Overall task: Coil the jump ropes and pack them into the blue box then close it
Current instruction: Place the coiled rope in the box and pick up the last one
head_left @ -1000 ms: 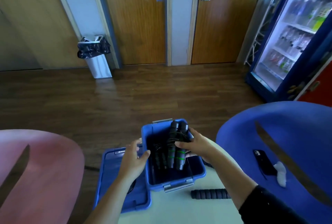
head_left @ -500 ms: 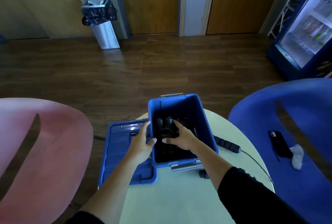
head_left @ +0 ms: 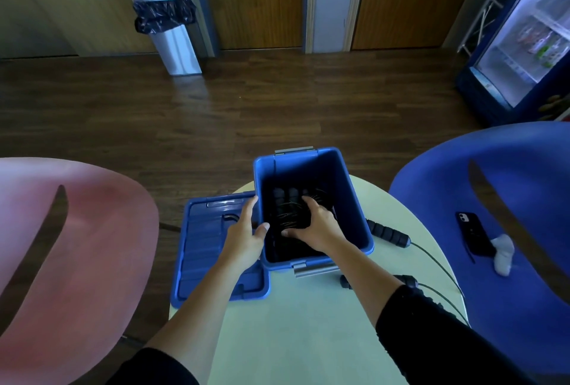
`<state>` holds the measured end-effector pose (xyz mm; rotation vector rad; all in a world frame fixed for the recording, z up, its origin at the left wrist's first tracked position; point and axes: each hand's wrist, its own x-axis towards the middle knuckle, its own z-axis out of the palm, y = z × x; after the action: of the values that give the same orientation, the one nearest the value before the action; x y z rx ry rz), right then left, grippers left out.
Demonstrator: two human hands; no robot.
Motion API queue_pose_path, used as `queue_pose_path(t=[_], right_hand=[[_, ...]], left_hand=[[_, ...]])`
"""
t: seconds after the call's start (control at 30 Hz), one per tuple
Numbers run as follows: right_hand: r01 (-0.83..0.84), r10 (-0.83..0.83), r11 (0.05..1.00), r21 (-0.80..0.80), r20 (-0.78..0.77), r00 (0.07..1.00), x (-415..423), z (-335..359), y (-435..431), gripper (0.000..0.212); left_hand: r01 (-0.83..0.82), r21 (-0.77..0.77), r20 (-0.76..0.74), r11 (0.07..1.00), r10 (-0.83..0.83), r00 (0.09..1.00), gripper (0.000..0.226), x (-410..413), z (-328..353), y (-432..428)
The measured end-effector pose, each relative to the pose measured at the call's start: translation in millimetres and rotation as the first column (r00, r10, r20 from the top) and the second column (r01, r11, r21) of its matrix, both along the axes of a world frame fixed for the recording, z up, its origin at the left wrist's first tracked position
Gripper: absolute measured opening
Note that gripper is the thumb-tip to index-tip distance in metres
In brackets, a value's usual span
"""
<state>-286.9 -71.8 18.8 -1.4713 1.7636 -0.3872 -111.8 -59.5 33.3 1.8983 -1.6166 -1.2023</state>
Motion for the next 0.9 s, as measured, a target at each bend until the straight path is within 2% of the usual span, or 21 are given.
queue_pose_path(t=[0.4, 0.5, 0.6, 0.67, 0.73, 0.8, 0.9], right_hand=[[0.005, -0.005, 1.0, -0.005, -0.062, 0.998, -2, 4, 4, 0.102], [0.02, -0.022, 0.999, -0.047, -0.05, 0.999, -9, 13, 12, 0.097], [0.047, -0.049, 0.994, -0.097, -0.025, 0.998, -22, 25, 23, 0.091], [0.091, -0.09, 0.987, -0.135, 0.014, 0.996, -36, 34, 31, 0.083], [0.176, -0.163, 0.963, -0.203, 0.077, 0.984, -53, 43, 41, 0.062], [0.277, -0.247, 0.921, -0.275, 0.141, 0.959, -74, 48, 53, 0.039], [0.405, -0.365, 0.857, -0.318, 0.179, 0.914, -110, 48, 72, 0.033]], left_hand=[[0.009, 0.015, 0.016, 1.0, -0.01, 1.0, 0.064, 1, 5, 7], [0.016, -0.066, 0.084, 0.998, -0.011, 0.996, 0.061, -5, 14, 16], [-0.053, -0.209, 0.098, 0.976, 0.074, 0.992, 0.043, -17, 28, 29], [-0.067, -0.262, 0.061, 0.963, 0.086, 0.994, 0.024, -28, 36, 40], [-0.07, -0.255, 0.002, 0.964, 0.073, 0.997, 0.006, -43, 40, 53], [-0.05, -0.228, -0.039, 0.972, 0.042, 0.998, 0.007, -61, 41, 68], [0.033, -0.196, -0.039, 0.98, -0.042, 0.998, 0.009, -91, 34, 91]])
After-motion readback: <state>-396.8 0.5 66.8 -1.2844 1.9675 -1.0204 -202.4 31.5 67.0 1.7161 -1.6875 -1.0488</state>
